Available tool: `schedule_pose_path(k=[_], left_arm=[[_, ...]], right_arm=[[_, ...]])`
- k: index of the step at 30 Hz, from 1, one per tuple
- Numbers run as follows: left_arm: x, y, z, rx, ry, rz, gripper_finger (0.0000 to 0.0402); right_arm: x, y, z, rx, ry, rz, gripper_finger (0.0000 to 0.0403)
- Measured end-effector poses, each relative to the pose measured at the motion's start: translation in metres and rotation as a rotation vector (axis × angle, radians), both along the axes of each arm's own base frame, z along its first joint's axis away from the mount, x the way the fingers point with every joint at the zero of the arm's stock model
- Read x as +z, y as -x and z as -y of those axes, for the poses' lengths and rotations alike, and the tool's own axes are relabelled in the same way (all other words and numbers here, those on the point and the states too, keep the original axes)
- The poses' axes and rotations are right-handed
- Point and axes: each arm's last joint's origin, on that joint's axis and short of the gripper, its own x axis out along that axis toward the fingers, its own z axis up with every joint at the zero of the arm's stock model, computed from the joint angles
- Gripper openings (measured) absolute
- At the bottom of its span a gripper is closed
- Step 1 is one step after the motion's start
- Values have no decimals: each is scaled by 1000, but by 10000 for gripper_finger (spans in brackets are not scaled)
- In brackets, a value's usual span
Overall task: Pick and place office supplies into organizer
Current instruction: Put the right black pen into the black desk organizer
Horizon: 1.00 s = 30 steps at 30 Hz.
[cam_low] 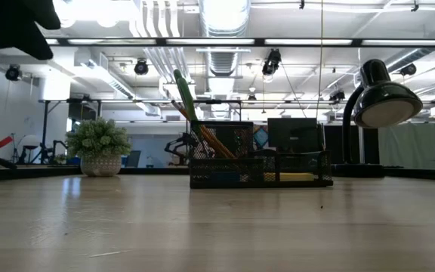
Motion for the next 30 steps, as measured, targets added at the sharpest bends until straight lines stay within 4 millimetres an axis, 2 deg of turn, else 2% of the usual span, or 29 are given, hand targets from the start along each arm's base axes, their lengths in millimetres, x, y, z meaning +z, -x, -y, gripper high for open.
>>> schedule_pose_path(k=[5, 8, 11, 13, 16, 19, 21, 26, 28, 30], left_arm=[[18, 15, -12, 19, -37, 22, 139], [31, 25, -22, 60, -90, 85, 139], [46, 35, -33, 90, -106, 143, 139], [54, 41, -39, 99, -104, 162, 139], [62, 50, -48, 99, -108, 171, 139], [67, 60, -58, 92, -116, 146, 139], [70, 67, -64, 85, -118, 125, 139], [73, 80, -75, 72, -142, 81, 139], [73, 84, -80, 67, -163, 56, 139], [72, 88, -83, 52, -182, 8, 139]], right_arm=[[41, -10, 21, -411, -161, 165, 20], [58, -14, 36, -557, -226, 308, 24], [71, -24, 52, -518, -328, 386, 26], [69, -30, 66, -456, -324, 344, 26], [60, -35, 89, -372, -222, 249, 26], [61, -39, 109, -330, -114, 201, 27], [63, -50, 119, -358, -158, 218, 26], [80, -91, 150, -451, -423, 454, 22], [77, -101, 167, -414, -421, 444, 22], [67, -105, 182, -395, -331, 361, 22]])
